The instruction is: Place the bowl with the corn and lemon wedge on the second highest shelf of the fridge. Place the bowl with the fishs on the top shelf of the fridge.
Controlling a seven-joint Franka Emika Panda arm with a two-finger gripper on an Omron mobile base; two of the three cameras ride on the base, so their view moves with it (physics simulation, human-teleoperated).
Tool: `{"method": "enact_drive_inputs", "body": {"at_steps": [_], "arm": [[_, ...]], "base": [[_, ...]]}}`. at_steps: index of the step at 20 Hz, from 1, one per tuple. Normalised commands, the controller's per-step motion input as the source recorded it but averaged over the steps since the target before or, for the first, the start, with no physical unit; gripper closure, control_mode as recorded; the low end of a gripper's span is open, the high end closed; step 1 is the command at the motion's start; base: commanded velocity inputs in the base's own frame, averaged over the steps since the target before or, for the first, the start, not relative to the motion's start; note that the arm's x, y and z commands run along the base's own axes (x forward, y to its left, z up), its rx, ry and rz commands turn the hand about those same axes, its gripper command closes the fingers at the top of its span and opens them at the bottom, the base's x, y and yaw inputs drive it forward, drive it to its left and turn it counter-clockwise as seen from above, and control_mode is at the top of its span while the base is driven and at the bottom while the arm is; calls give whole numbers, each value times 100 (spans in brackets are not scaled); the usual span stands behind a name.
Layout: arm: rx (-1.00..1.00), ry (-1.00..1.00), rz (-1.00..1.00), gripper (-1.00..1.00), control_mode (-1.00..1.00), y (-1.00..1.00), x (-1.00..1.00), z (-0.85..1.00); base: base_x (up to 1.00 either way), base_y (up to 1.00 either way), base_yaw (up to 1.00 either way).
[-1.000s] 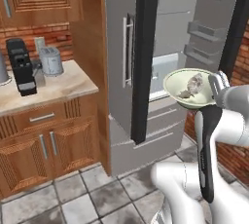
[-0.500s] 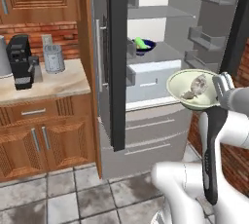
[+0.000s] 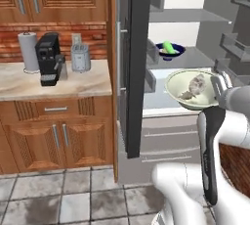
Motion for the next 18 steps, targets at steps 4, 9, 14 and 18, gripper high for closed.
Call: {"method": "enact_drive_inputs", "body": {"at_steps": [4,9,14,18], "arm": [[0,0,0,100,100,0,0,0],[0,0,0,100,100,0,0,0],[0,0,0,100,100,0,0,0],[0,0,0,100,100,0,0,0]], "base": [[28,-72,0],[65,-29,0],[86,0,0],[74,-1,0]]}}
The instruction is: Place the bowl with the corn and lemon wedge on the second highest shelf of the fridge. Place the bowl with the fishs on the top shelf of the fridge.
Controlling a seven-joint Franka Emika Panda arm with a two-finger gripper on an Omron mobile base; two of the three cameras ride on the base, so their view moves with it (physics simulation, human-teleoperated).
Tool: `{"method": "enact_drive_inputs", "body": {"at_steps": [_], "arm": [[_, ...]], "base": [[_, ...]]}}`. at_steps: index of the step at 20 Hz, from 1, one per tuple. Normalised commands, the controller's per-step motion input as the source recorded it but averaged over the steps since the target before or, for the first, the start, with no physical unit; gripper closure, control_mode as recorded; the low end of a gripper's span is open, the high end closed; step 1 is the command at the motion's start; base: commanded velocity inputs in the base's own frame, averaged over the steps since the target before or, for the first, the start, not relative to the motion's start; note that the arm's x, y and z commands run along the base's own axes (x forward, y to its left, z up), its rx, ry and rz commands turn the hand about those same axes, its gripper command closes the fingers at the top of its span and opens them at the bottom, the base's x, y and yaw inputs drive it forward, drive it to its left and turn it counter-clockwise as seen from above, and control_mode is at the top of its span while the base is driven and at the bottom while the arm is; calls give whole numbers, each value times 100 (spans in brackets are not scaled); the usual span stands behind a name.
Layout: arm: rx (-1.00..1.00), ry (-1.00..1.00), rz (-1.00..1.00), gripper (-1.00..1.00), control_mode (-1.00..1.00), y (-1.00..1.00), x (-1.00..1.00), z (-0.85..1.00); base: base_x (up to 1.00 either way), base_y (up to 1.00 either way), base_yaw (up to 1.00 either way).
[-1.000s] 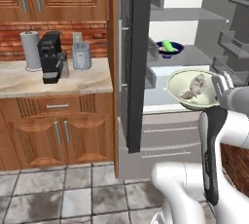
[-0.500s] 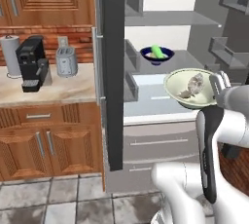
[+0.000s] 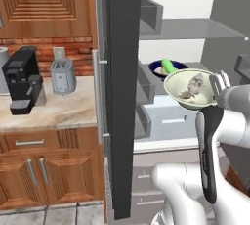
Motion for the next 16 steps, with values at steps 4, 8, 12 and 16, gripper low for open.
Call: {"method": "enact_drive_inputs", "body": {"at_steps": [4,8,12,16], "arm": [[0,0,0,100,100,0,0,0],[0,0,0,100,100,0,0,0],[0,0,0,100,100,0,0,0],[0,0,0,100,-100,-2,-5,3]], "base": [[63,-1,0],[59,0,0],[57,0,0],[13,0,0]]}}
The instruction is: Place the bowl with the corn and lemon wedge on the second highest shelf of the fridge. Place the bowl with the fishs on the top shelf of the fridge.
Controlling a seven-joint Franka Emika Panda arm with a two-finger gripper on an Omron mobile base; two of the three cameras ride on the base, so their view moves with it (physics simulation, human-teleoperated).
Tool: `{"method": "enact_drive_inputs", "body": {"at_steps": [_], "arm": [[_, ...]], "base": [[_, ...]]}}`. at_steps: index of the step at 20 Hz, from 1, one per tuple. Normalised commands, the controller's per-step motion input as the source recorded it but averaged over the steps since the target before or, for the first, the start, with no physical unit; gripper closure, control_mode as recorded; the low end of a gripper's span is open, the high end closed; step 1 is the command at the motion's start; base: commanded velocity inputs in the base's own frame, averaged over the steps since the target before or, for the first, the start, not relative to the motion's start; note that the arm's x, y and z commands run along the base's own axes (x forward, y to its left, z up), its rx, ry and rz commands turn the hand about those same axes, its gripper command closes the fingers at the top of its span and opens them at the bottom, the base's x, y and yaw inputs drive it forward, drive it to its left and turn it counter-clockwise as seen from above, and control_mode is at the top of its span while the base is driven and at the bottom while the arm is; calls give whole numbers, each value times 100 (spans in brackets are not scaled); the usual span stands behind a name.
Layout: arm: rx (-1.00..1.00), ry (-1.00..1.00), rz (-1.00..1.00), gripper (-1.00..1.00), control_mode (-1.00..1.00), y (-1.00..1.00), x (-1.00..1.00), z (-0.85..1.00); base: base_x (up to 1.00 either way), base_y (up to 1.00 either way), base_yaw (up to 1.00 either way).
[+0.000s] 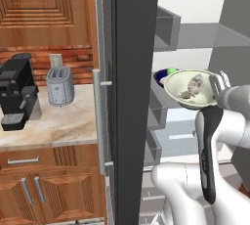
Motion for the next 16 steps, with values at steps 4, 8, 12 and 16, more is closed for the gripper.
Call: {"method": "enact_drive_inputs", "body": {"at_steps": [4,8,12,16], "arm": [[1,-1,-4,100,-100,-5,-48,44],[3,-10,-5,100,-100,-13,-75,75],[0,-21,0,100,-100,-3,-41,99],[0,-15,0,100,-100,0,9,97]], "base": [[0,0,0],[0,0,0],[0,0,0],[0,0,0]]}}
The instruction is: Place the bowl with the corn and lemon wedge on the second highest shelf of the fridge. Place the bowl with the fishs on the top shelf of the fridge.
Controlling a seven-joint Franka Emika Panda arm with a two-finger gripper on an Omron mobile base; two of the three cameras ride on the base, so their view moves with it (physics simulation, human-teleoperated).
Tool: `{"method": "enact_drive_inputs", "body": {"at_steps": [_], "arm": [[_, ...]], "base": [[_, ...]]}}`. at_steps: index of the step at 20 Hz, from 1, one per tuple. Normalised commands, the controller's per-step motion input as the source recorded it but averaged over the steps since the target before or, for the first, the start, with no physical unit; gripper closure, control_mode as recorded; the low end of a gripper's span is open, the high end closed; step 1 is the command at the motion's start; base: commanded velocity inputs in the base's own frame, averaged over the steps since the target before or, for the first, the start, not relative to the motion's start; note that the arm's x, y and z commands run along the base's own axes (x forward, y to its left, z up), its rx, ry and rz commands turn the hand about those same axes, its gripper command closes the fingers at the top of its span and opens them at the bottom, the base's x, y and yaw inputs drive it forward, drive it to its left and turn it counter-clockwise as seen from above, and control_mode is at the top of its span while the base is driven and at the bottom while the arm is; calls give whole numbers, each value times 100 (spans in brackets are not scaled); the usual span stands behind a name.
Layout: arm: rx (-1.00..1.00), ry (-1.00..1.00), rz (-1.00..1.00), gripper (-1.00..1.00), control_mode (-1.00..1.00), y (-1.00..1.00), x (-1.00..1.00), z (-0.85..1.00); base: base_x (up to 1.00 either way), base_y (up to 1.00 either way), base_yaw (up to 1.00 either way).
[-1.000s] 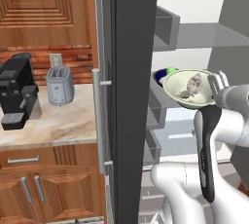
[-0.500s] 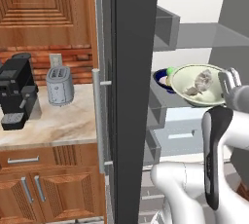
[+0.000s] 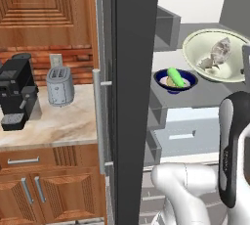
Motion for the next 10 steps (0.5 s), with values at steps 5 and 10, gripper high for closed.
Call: {"method": "enact_drive_inputs", "body": {"at_steps": [5,10], "arm": [[-1,-1,0,100,-100,0,59,82],[-3,0,0,100,-100,0,92,31]], "base": [[0,0,0],[0,0,0]]}}
